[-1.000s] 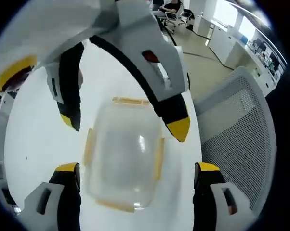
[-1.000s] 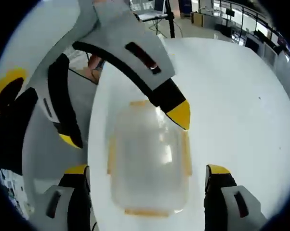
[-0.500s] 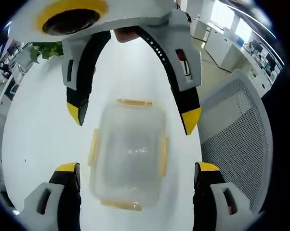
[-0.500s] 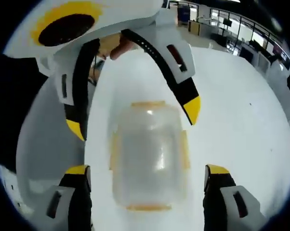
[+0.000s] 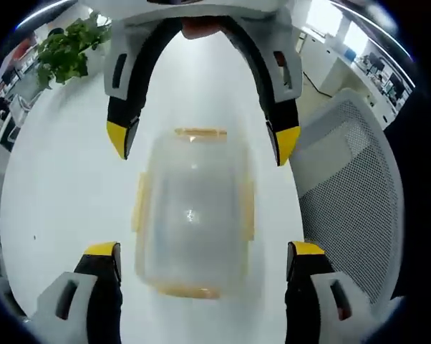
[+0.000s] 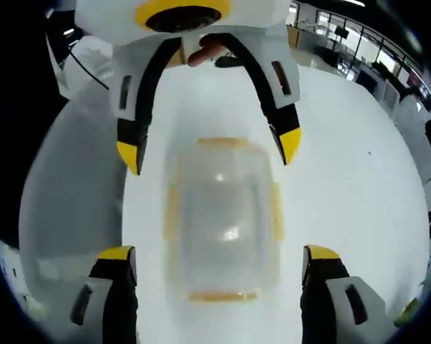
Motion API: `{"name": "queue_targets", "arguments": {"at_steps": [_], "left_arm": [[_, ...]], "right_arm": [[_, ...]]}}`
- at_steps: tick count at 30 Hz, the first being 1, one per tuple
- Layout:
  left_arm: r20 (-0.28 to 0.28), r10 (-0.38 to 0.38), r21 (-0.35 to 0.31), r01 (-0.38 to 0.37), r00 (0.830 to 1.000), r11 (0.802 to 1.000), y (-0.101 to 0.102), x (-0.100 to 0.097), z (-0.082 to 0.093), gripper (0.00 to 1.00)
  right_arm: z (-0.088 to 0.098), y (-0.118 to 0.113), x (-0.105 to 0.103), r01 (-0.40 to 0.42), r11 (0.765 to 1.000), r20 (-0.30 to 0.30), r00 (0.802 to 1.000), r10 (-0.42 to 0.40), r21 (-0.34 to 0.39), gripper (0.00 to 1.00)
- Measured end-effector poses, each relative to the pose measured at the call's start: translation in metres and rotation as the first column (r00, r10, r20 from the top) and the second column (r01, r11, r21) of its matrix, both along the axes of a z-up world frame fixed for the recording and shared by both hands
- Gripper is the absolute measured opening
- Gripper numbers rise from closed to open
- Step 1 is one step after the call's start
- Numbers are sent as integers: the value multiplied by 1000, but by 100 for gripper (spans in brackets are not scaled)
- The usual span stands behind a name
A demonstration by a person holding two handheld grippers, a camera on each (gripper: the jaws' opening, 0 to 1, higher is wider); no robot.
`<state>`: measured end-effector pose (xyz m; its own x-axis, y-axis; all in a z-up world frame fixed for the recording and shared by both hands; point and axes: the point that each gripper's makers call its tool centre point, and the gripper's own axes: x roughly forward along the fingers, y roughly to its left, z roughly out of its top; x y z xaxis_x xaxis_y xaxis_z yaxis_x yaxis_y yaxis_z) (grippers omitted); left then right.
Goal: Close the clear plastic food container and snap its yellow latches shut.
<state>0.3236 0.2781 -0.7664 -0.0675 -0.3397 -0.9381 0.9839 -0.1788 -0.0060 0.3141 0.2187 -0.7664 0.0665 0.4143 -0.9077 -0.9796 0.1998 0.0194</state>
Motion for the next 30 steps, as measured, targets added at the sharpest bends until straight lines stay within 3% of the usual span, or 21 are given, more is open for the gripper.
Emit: {"name": "queue_targets", "arguments": {"at_steps": [10,30], "left_arm": [[11,-15,32,15,1000,999,5,2,-7,95],[33,-21,56,20,999,998,6,13,-21,93]], "right_arm": [[-7,-11,1,28,999,0,1000,-28,-47,95],[-19,-12,5,17,998,24,1000,-15,-67,92]]}}
